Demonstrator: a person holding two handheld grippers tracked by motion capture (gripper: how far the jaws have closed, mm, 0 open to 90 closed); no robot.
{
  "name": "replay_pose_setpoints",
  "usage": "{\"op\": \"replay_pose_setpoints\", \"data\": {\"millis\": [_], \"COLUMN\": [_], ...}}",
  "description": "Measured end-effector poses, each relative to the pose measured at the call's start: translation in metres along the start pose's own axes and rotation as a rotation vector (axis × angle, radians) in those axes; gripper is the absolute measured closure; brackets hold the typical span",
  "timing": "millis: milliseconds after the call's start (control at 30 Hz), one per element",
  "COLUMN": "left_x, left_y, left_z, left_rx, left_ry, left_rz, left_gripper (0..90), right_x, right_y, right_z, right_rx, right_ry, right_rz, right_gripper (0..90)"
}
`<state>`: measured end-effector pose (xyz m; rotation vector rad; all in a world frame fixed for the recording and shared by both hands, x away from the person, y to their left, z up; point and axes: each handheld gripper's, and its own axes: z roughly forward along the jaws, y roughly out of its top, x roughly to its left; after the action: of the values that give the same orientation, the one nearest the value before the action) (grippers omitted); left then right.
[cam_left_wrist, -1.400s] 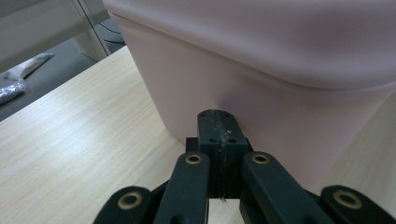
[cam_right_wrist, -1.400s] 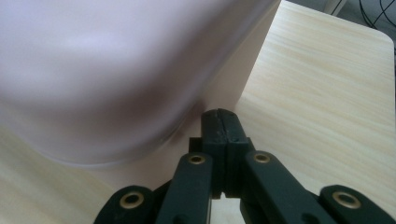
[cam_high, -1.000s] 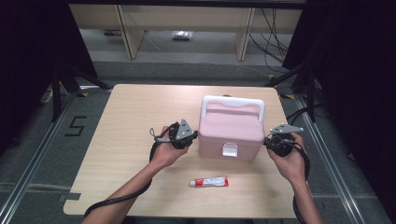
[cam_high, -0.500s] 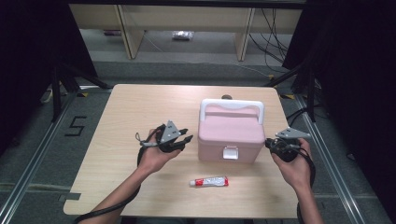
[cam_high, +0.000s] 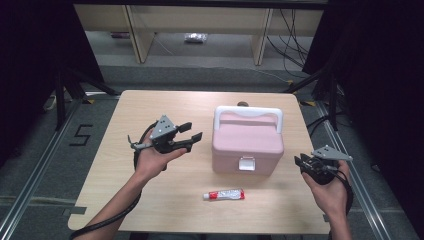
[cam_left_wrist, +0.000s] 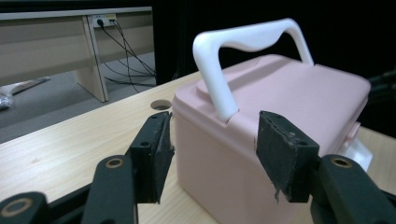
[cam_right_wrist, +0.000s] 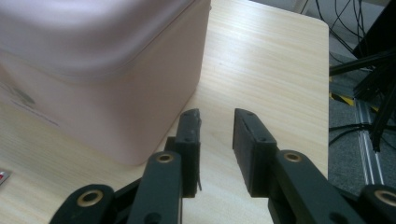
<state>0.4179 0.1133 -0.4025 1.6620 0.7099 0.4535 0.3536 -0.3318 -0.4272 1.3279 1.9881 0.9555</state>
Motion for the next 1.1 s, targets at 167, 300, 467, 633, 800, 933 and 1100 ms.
{"op": "replay_pose_setpoints", "data": {"millis": [167,300,467,633,800,933,1100], "left_x": [0.001,0.002,-0.002,-0.004,-0.006,-0.003,-0.001], "left_y": [0.001,0.007,0.016,0.022,0.022,0.017,0.016], "left_z": [0.003,0.01,0.023,0.042,0.061,0.076,0.084], "left_rx": [-0.001,-0.004,-0.007,0.015,0.05,0.086,0.098], "left_ry": [-0.016,-0.023,-0.044,-0.056,-0.046,-0.015,-0.015], "left_rz": [-0.044,-0.063,-0.09,-0.116,-0.126,-0.138,-0.146], "left_gripper": [44.3,44.5,44.5,44.5,44.5,45.9,50.5], "right_x": [0.0,0.003,0.004,0.011,0.016,0.021,0.017], "right_y": [0.0,0.001,0.003,0.007,0.006,0.005,0.006], "right_z": [-0.006,-0.008,-0.006,-0.004,-0.005,-0.007,-0.005], "right_rx": [-0.019,-0.024,-0.037,-0.062,-0.069,-0.047,-0.069], "right_ry": [-0.001,0.006,0.01,0.022,0.024,0.042,0.041], "right_rz": [-0.007,0.029,0.011,0.004,-0.006,0.042,0.001], "right_gripper": [69.4,68.3,67.3,66.6,65.9,65.5,64.9]}}
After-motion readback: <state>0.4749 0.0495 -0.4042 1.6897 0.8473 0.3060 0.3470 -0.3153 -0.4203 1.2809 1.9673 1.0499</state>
